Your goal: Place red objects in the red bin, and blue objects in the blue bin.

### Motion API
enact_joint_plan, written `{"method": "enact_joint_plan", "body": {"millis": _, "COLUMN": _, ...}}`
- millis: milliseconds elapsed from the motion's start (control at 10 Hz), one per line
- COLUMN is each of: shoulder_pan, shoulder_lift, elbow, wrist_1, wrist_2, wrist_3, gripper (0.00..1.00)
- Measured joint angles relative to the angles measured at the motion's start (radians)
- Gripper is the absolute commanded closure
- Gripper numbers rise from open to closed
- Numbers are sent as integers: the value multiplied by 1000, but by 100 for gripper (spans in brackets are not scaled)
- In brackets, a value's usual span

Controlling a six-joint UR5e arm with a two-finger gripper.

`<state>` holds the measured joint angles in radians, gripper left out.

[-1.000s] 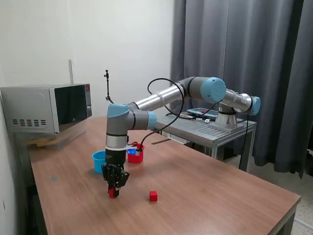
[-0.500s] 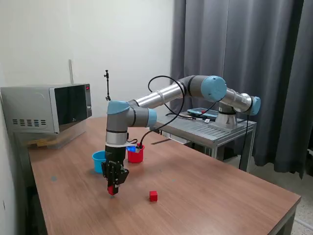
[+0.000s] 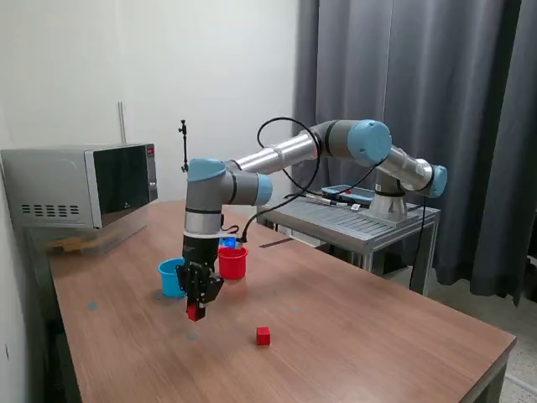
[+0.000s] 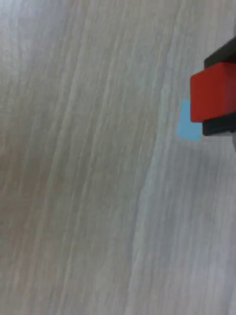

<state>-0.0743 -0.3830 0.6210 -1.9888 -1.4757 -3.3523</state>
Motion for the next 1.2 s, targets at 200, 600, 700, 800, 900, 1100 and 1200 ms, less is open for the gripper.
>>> {"method": "enact_joint_plan", "body": {"millis": 200, "shoulder_pan": -1, "shoulder_lift": -46, "elbow": 50, "wrist_1": 4, "wrist_2": -14, "wrist_3": 0, "gripper": 100}}
{"method": "enact_joint_plan", "body": {"millis": 600, "shoulder_pan": -2, "shoulder_lift": -155, "elbow": 153, "wrist_1": 7, "wrist_2": -18, "wrist_3": 1, "gripper": 100}}
{"method": "enact_joint_plan", "body": {"millis": 700, "shoulder_pan": -2, "shoulder_lift": -179, "elbow": 181, "wrist_1": 7, "wrist_2": -18, "wrist_3": 1, "gripper": 100}}
{"method": "enact_joint_plan", "body": {"millis": 800, "shoulder_pan": -2, "shoulder_lift": -201, "elbow": 207, "wrist_1": 7, "wrist_2": -19, "wrist_3": 2, "gripper": 100}}
{"method": "enact_joint_plan", "body": {"millis": 900, "shoulder_pan": -3, "shoulder_lift": -221, "elbow": 232, "wrist_1": 7, "wrist_2": -19, "wrist_3": 5, "gripper": 100}}
{"method": "enact_joint_plan", "body": {"millis": 1100, "shoulder_pan": -7, "shoulder_lift": -268, "elbow": 293, "wrist_1": 7, "wrist_2": -20, "wrist_3": 9, "gripper": 100}}
{"method": "enact_joint_plan", "body": {"millis": 1200, "shoulder_pan": -11, "shoulder_lift": -293, "elbow": 328, "wrist_1": 7, "wrist_2": -20, "wrist_3": 10, "gripper": 100}}
